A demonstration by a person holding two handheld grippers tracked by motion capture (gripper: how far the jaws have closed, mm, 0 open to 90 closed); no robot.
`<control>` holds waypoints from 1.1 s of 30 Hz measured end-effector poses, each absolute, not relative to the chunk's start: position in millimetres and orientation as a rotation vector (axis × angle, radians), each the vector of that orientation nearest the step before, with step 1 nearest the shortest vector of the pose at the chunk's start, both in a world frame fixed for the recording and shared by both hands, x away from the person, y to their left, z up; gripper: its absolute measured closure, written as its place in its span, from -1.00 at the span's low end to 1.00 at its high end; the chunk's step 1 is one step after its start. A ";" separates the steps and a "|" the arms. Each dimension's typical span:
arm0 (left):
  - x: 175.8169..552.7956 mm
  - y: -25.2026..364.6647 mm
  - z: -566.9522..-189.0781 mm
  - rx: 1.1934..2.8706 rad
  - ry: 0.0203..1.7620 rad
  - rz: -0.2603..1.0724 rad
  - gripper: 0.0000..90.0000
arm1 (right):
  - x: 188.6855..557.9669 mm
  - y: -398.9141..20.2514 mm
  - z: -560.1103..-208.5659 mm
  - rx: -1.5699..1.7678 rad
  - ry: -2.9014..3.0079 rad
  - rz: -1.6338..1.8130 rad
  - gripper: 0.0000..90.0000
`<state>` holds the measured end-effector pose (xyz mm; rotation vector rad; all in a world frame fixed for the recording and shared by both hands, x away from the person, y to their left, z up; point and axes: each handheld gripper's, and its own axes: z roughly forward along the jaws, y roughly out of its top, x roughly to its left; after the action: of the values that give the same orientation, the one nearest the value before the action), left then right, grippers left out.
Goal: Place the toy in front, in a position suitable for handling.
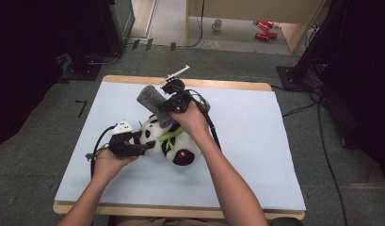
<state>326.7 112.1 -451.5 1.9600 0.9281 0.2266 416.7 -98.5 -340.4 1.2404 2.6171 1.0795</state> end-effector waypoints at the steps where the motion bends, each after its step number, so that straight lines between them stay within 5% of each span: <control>1: 326.7 112.3 -451.4 1.961 0.927 0.227 -0.25 | 417.8 -92.4 -343.3 1.236 2.627 1.084 0.65; 12: 326.8 113.0 -451.3 1.972 0.934 0.228 -0.16 | 419.6 -50.4 -375.0 1.184 2.736 0.966 0.65; 33: 331.0 109.6 -452.7 1.942 0.968 0.211 -0.03 | 443.3 -108.2 -397.5 1.401 2.639 0.773 0.71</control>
<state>331.0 109.6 -452.7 1.9419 0.9678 0.2111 443.3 -108.2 -397.5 1.4011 2.6388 0.7732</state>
